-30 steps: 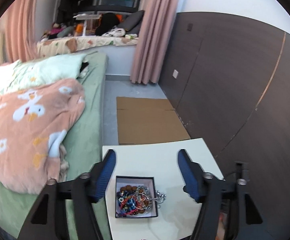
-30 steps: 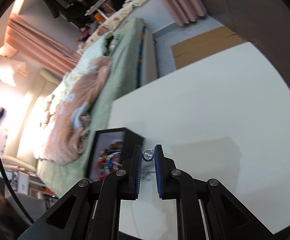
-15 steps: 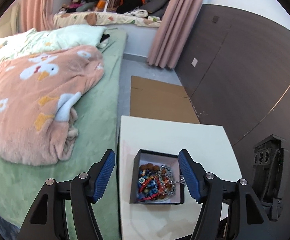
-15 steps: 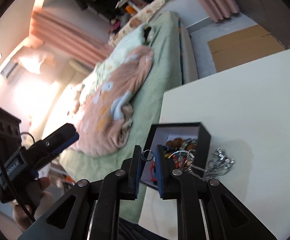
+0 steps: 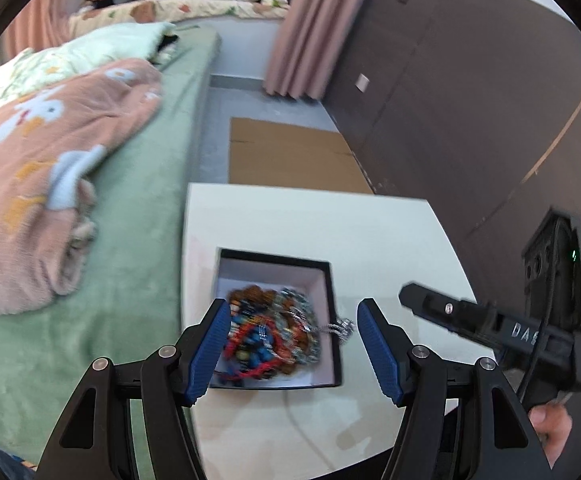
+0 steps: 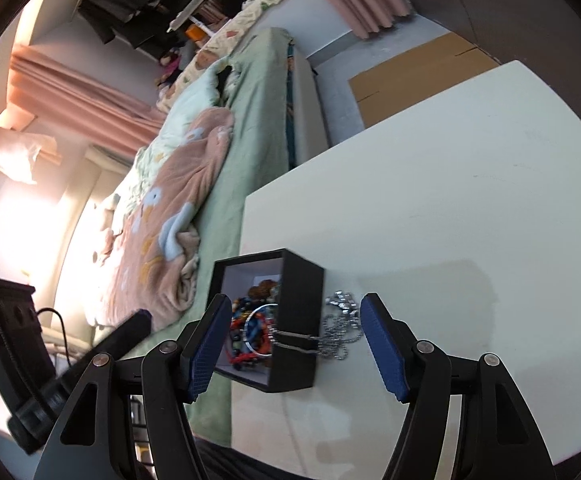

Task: Organize jewelry

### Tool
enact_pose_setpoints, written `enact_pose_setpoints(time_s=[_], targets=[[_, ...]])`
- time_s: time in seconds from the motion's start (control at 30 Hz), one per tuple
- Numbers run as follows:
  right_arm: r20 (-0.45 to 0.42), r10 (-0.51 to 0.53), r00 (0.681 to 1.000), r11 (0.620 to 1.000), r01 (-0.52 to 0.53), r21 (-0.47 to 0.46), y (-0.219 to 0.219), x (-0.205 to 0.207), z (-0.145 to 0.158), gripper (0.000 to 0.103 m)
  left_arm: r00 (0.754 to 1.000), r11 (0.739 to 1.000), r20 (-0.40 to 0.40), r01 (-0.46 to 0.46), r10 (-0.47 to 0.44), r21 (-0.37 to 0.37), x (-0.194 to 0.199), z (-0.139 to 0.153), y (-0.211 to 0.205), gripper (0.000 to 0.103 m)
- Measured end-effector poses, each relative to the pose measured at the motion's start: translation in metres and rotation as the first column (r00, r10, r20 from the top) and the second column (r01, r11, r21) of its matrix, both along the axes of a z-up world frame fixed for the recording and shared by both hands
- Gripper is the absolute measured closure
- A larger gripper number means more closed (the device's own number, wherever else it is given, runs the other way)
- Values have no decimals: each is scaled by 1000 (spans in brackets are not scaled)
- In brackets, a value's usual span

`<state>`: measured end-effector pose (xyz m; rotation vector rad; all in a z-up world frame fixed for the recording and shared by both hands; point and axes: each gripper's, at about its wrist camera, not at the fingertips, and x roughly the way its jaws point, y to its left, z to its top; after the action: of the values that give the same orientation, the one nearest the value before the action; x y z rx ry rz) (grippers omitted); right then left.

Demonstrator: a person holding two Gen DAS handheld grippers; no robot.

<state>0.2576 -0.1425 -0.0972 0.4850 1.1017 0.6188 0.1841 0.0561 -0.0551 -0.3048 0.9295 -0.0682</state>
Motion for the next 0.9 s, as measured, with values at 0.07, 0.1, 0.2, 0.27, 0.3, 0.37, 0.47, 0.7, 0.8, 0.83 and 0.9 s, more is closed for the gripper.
enact_pose_setpoints(time_s=[0.07, 0.1, 0.2, 0.27, 0.3, 0.37, 0.47, 0.7, 0.8, 0.83, 0.9], targets=[[-5, -16, 1000, 1000, 16, -2, -8, 3, -1, 36, 1000, 1000, -12, 29, -29, 4, 4, -7, -13, 36], [-9, -22, 1000, 1000, 22, -5, -11, 4, -2, 36, 999, 999, -16, 40, -40, 9, 5, -10, -17, 37], [-25, -45, 999, 999, 45, -4, -23, 7, -5, 36, 997, 997, -36, 71, -70, 43, 13, -22, -35, 41], [-32, -57, 998, 998, 57, -3, -31, 10, -7, 36, 996, 994, -43, 80, -77, 74, 17, -29, -42, 42], [-36, -63, 997, 998, 63, -3, -35, 11, -8, 36, 996, 992, -46, 82, -78, 91, 19, -32, -45, 42], [-40, -70, 997, 998, 70, -5, -42, 12, -9, 36, 995, 987, -52, 87, -81, 132, 22, -40, -52, 44], [-46, -79, 996, 997, 78, -9, -49, 14, -11, 36, 995, 981, -66, 90, -79, 172, 25, -52, -57, 51], [-55, -86, 995, 996, 85, -10, -60, 15, -13, 36, 994, 967, -72, 93, -78, 237, 28, -72, -64, 70], [-57, -85, 995, 996, 84, -11, -61, 15, -13, 36, 994, 968, -71, 100, -85, 232, 29, -75, -63, 86], [-59, -85, 995, 996, 84, -11, -61, 15, -13, 36, 994, 969, -67, 102, -90, 226, 28, -75, -64, 90], [-60, -84, 995, 996, 84, -12, -63, 15, -14, 36, 994, 964, -52, 104, -94, 243, 26, -71, -67, 91]])
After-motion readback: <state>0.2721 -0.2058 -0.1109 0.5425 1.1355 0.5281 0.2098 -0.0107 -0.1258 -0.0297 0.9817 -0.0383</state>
